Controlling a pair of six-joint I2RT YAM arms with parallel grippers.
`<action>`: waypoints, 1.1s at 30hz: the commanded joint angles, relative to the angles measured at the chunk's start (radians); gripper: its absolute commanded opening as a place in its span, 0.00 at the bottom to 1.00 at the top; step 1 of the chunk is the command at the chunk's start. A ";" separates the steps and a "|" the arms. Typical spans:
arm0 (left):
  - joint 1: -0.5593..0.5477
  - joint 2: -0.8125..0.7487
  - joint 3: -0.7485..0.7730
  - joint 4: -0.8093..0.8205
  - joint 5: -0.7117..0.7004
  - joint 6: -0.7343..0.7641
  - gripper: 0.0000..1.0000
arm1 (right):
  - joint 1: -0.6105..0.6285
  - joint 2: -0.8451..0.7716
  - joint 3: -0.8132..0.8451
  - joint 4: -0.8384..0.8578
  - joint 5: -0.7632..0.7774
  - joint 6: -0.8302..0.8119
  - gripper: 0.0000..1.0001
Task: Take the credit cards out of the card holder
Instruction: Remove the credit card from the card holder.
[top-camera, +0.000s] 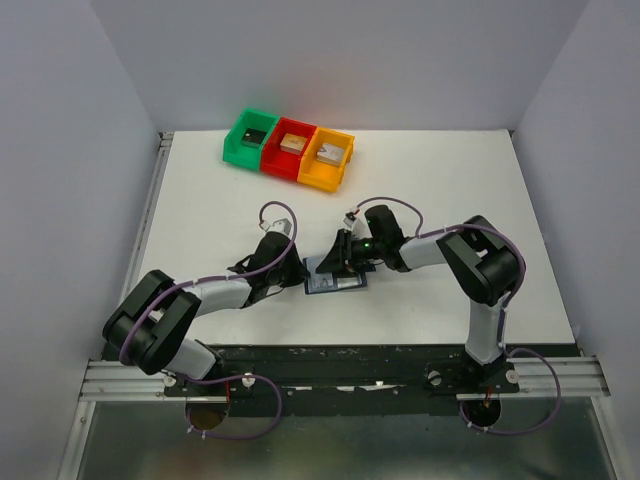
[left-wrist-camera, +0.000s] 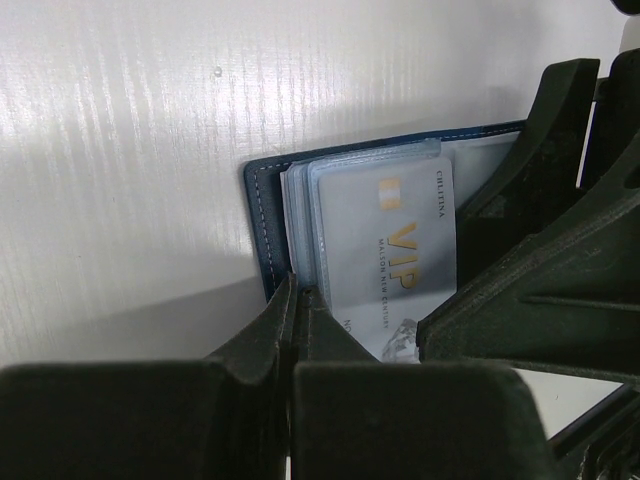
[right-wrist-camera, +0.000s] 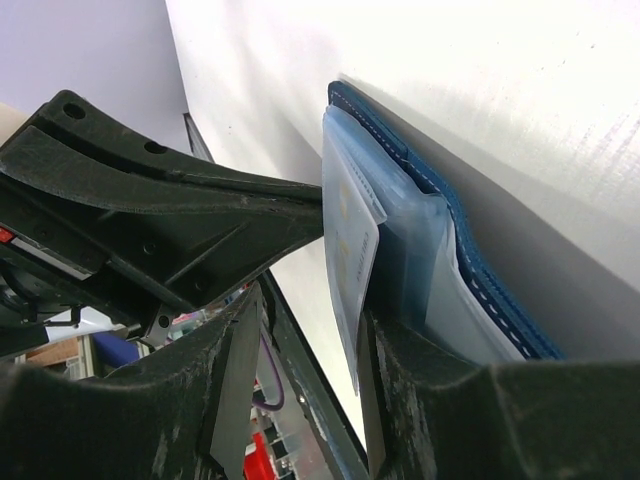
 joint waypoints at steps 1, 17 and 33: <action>-0.016 0.014 0.019 0.003 0.046 0.006 0.00 | 0.014 0.021 0.015 -0.004 -0.012 -0.018 0.49; -0.015 -0.008 0.001 -0.053 -0.020 -0.034 0.00 | 0.008 -0.076 -0.010 -0.127 0.045 -0.084 0.46; -0.013 -0.008 -0.003 -0.069 -0.034 -0.046 0.00 | -0.012 -0.128 -0.040 -0.166 0.066 -0.110 0.44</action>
